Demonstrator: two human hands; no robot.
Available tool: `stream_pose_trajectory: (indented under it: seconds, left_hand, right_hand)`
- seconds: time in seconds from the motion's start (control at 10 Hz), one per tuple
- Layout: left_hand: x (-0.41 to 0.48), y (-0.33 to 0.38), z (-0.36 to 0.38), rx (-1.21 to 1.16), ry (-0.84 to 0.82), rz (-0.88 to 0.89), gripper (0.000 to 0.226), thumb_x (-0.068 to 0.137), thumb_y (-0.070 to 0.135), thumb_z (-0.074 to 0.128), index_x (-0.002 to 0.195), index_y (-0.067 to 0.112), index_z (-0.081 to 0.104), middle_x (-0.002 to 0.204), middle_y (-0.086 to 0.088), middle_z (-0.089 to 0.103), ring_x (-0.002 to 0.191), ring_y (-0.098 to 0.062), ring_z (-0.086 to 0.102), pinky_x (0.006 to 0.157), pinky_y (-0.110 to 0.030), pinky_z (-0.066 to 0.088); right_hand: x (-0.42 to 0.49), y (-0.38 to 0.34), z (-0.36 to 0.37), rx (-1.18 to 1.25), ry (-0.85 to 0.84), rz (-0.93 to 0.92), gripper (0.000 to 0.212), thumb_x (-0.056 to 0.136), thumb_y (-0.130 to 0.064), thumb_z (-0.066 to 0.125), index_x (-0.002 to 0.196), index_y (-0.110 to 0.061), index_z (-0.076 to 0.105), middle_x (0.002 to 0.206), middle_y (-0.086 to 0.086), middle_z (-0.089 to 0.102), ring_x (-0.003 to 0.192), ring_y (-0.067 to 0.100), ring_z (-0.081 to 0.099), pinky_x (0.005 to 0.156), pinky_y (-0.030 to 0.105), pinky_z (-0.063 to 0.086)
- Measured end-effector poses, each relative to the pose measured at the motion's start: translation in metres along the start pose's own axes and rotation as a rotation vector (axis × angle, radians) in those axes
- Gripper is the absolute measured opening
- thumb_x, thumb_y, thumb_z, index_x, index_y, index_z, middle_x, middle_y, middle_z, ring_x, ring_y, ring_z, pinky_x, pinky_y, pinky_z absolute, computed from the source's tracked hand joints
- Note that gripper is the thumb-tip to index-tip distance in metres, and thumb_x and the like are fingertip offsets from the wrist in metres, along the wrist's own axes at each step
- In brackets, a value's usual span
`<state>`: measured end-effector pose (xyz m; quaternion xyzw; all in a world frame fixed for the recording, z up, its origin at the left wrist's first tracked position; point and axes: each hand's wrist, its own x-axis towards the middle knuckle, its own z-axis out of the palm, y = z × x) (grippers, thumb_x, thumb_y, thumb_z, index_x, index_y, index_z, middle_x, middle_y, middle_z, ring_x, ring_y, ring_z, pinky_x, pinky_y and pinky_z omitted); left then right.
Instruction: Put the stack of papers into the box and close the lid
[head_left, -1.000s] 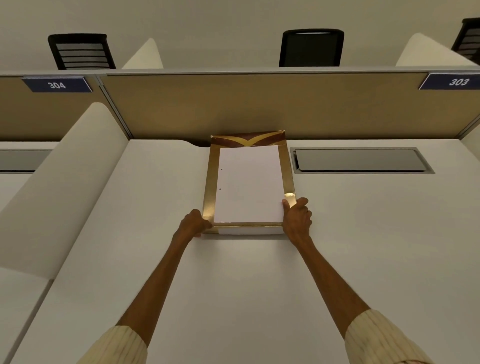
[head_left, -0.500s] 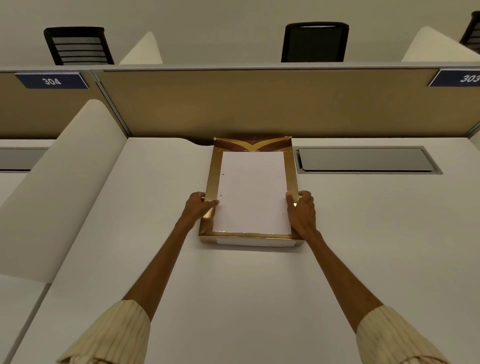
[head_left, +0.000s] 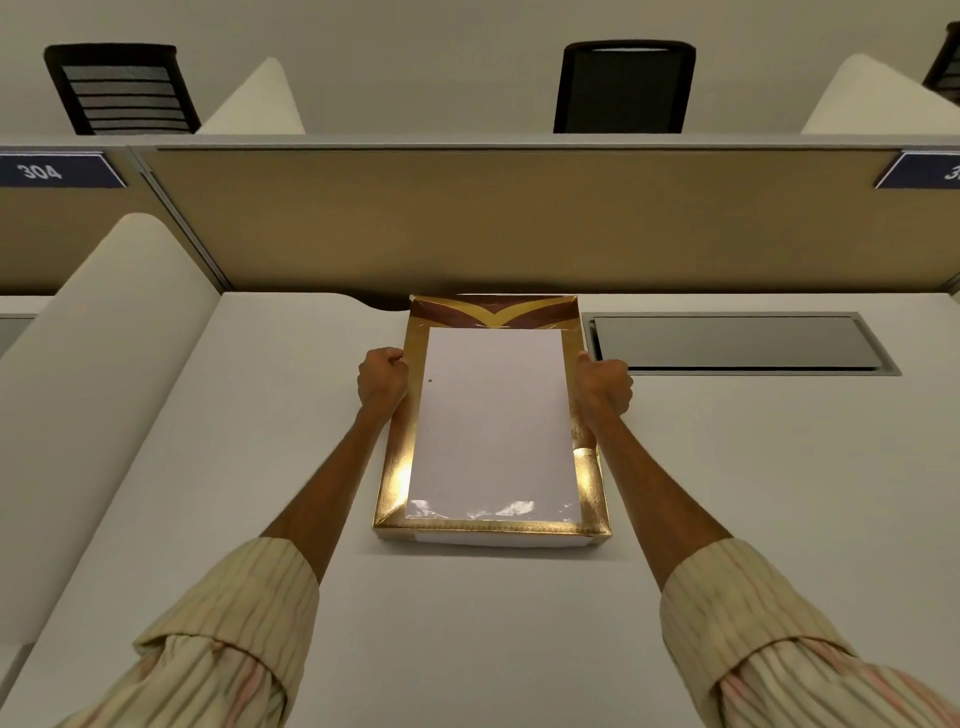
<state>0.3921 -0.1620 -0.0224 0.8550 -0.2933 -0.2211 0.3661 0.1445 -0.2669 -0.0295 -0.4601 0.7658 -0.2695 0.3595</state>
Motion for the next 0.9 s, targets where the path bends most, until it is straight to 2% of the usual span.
stream_pose_trajectory:
  seconds: [0.3,0.5,0.6,0.7,0.8,0.9]
  left_hand:
    - [0.015,-0.01,0.002,-0.041,0.031,-0.038,0.032,0.093,0.024,0.062,0.118,0.004,0.069,0.119,-0.015,0.071,0.107,-0.034,0.068,0.097,-0.044,0.052]
    - [0.002,0.001,0.004,0.112,0.086,-0.052,0.033,0.095,0.027,0.057,0.119,0.006,0.067,0.122,-0.014,0.069,0.108,-0.033,0.067,0.096,-0.042,0.052]
    - [-0.01,0.008,0.008,0.238,0.075,0.009,0.038,0.095,0.032,0.055,0.123,0.006,0.061,0.124,-0.015,0.065,0.11,-0.034,0.065,0.098,-0.043,0.051]
    - [-0.027,0.01,0.012,0.35,0.08,0.098,0.042,0.094,0.029,0.058,0.13,0.007,0.053,0.131,-0.015,0.058,0.117,-0.033,0.06,0.1,-0.042,0.049]
    - [-0.042,0.007,0.017,0.441,0.134,0.184,0.038,0.093,0.022,0.06,0.127,0.005,0.056,0.13,-0.015,0.059,0.116,-0.031,0.059,0.1,-0.039,0.049]
    - [-0.058,0.004,0.017,0.467,0.159,0.214,0.036,0.096,0.023,0.054,0.128,0.006,0.055,0.132,-0.014,0.057,0.118,-0.029,0.055,0.102,-0.037,0.045]
  right_hand:
    - [0.009,-0.002,-0.005,-0.061,-0.023,0.025,0.05,0.093,-0.047,0.055,0.116,-0.003,0.064,0.116,0.014,0.069,0.105,0.031,0.067,0.089,0.037,0.052]
    - [0.001,-0.002,-0.007,-0.122,0.023,-0.047,0.049,0.092,-0.046,0.056,0.115,-0.004,0.064,0.117,0.015,0.067,0.104,0.031,0.066,0.088,0.038,0.053]
    - [-0.008,-0.002,-0.005,-0.184,0.077,-0.198,0.043,0.093,-0.041,0.056,0.118,-0.006,0.061,0.123,0.014,0.06,0.109,0.028,0.061,0.09,0.037,0.052]
    - [-0.016,0.001,-0.011,-0.272,0.058,-0.321,0.038,0.096,-0.034,0.051,0.121,-0.006,0.058,0.126,0.014,0.058,0.115,0.026,0.056,0.094,0.036,0.051]
    - [-0.022,0.009,-0.018,-0.386,0.026,-0.465,0.041,0.098,-0.03,0.049,0.128,-0.003,0.053,0.131,0.015,0.057,0.12,0.028,0.053,0.101,0.038,0.048]
    - [-0.032,0.014,-0.028,-0.404,-0.001,-0.576,0.042,0.097,-0.031,0.051,0.129,-0.004,0.052,0.132,0.016,0.056,0.12,0.028,0.053,0.101,0.039,0.048]
